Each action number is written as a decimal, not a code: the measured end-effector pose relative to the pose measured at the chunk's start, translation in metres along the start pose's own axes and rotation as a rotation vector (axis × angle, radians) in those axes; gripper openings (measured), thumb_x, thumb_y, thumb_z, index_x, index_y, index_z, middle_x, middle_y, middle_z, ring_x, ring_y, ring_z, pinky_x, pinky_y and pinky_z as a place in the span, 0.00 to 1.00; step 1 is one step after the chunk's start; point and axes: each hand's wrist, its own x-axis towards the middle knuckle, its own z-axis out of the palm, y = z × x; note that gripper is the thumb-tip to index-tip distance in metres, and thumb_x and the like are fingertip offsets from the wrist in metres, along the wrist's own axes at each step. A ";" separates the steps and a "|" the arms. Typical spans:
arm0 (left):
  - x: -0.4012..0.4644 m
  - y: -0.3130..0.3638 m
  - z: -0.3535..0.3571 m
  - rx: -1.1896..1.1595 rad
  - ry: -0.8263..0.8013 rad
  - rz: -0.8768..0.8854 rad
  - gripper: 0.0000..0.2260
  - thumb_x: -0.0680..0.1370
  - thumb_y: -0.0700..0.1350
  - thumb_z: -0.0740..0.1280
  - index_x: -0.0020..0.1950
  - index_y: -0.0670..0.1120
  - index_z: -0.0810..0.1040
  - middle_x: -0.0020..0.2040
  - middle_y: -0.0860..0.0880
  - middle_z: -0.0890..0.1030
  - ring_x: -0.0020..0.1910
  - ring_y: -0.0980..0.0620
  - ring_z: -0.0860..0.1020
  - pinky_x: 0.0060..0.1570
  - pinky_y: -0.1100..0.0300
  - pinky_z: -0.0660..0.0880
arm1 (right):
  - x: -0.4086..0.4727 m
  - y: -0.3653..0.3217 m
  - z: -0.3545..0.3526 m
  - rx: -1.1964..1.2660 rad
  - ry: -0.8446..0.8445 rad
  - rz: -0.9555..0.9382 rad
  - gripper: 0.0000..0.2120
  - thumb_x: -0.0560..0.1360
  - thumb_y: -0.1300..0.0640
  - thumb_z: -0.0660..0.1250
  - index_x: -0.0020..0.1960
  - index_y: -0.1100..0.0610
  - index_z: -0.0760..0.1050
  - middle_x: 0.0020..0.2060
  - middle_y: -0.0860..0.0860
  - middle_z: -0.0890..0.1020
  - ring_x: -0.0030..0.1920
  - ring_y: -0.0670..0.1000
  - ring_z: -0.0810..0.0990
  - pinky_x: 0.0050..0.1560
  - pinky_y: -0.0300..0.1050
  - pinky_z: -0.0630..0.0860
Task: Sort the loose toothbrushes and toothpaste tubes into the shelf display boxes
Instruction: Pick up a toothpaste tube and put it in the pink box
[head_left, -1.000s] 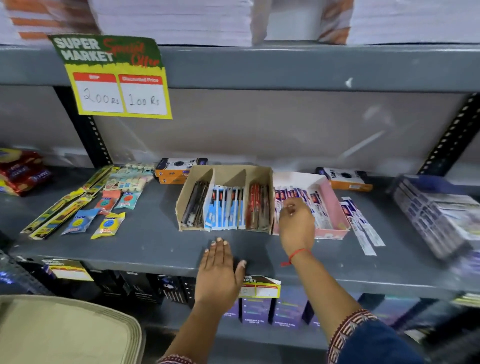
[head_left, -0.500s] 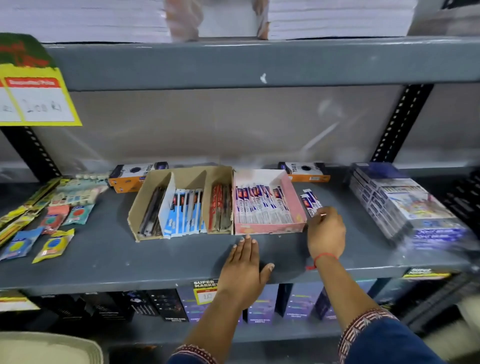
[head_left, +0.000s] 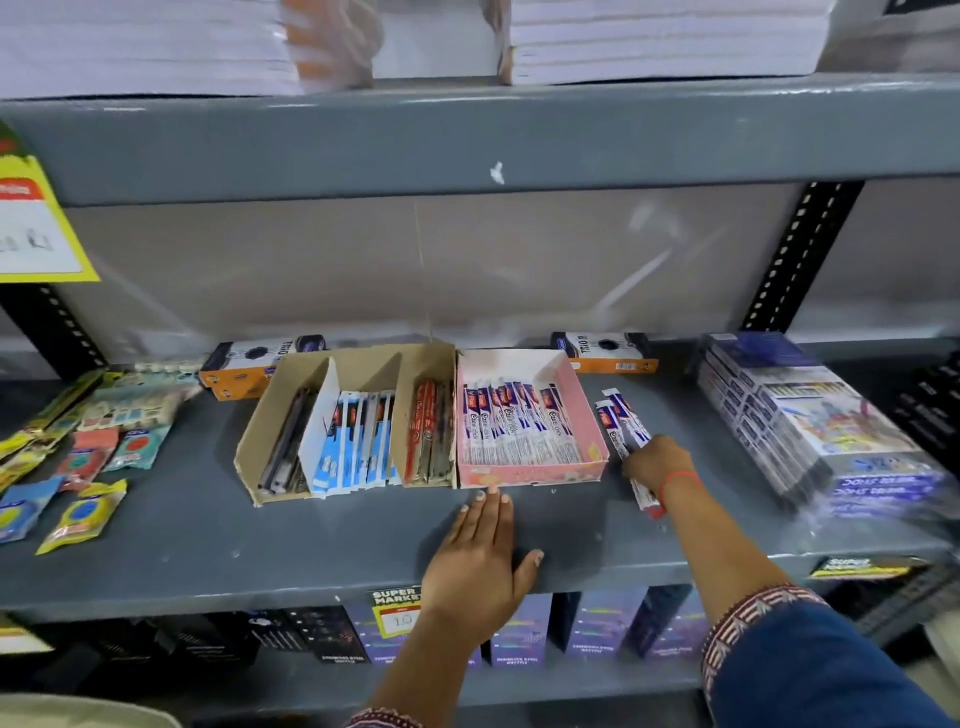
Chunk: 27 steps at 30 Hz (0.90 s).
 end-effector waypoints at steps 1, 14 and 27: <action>0.000 0.000 0.000 0.003 -0.002 0.003 0.32 0.78 0.62 0.43 0.75 0.44 0.42 0.77 0.45 0.46 0.75 0.50 0.44 0.66 0.61 0.32 | -0.001 0.000 0.000 0.000 -0.010 0.003 0.18 0.74 0.64 0.63 0.63 0.67 0.72 0.61 0.65 0.78 0.51 0.62 0.81 0.47 0.49 0.78; 0.001 0.000 -0.001 0.026 -0.040 0.000 0.31 0.78 0.62 0.40 0.74 0.44 0.39 0.77 0.45 0.43 0.74 0.51 0.40 0.67 0.60 0.32 | -0.023 0.020 -0.009 0.757 -0.117 -0.024 0.09 0.70 0.68 0.70 0.38 0.58 0.73 0.23 0.54 0.76 0.22 0.50 0.71 0.23 0.36 0.65; -0.001 0.002 -0.004 0.038 -0.016 0.008 0.31 0.79 0.61 0.41 0.74 0.43 0.41 0.77 0.45 0.44 0.75 0.50 0.42 0.68 0.59 0.35 | -0.077 0.010 -0.009 1.046 -0.329 -0.275 0.11 0.71 0.69 0.68 0.34 0.57 0.78 0.26 0.47 0.84 0.31 0.49 0.75 0.34 0.40 0.67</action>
